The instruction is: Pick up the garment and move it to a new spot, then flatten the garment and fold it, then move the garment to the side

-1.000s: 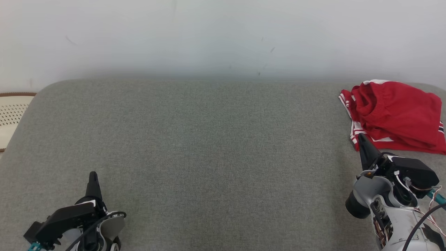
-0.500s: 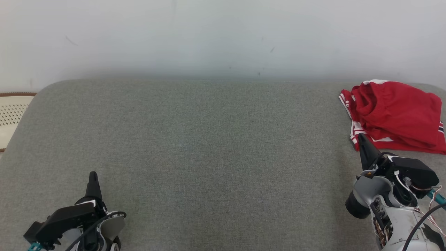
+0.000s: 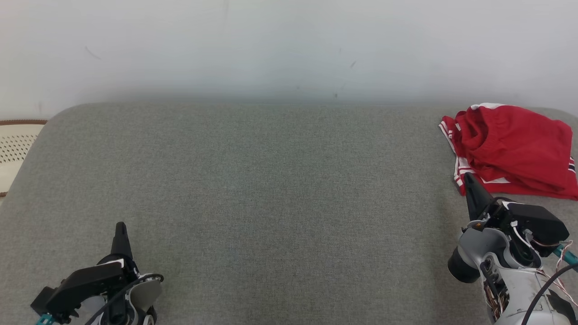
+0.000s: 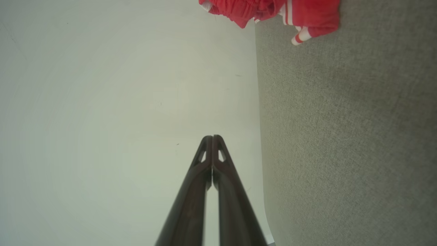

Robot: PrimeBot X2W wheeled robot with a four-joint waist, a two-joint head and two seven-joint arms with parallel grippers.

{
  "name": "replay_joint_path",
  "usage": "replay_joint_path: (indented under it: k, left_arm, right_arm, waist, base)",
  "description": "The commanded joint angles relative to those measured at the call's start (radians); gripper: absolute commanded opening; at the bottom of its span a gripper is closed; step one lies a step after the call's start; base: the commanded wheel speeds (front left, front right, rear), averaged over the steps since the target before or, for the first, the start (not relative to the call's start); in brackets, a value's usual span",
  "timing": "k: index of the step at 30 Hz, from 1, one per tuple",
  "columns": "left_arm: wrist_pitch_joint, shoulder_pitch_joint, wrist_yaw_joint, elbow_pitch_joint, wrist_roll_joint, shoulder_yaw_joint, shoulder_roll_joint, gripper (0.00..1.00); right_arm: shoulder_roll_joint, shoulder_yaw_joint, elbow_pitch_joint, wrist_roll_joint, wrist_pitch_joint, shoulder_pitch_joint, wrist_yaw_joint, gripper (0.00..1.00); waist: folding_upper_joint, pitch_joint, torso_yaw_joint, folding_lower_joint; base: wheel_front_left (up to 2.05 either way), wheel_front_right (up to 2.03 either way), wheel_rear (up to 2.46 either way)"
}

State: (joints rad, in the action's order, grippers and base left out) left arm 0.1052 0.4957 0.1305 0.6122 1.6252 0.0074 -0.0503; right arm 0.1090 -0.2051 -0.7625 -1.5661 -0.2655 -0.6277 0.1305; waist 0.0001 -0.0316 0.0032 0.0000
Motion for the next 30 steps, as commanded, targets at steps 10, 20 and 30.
replay_joint_path:
  k: [10, 20, 30]
  left_arm:
    - [-0.005, 0.001, 0.003, 0.002, 0.003, 0.001, 0.001, 0.00]
    - [-0.005, 0.001, 0.003, 0.002, 0.003, 0.001, 0.001, 0.00]
    - [-0.005, 0.001, 0.003, 0.002, 0.003, 0.001, 0.001, 0.00]
  right_arm:
    - [0.003, 0.000, -0.002, -0.002, -0.006, -0.004, 0.000, 0.00]
    - [0.003, 0.000, -0.002, -0.002, -0.006, -0.004, 0.000, 0.00]
    - [0.003, 0.000, -0.002, -0.002, -0.006, -0.004, 0.000, 0.00]
  waist:
    - [-0.0001, 0.000, 0.000, 0.0000]
    - [-0.0001, 0.000, 0.000, 0.0000]
    - [-0.0001, 0.000, 0.000, 0.0000]
  base:
    - [0.00, 0.00, 0.00]
    - [0.00, 0.00, 0.00]
    - [0.00, 0.00, 0.00]
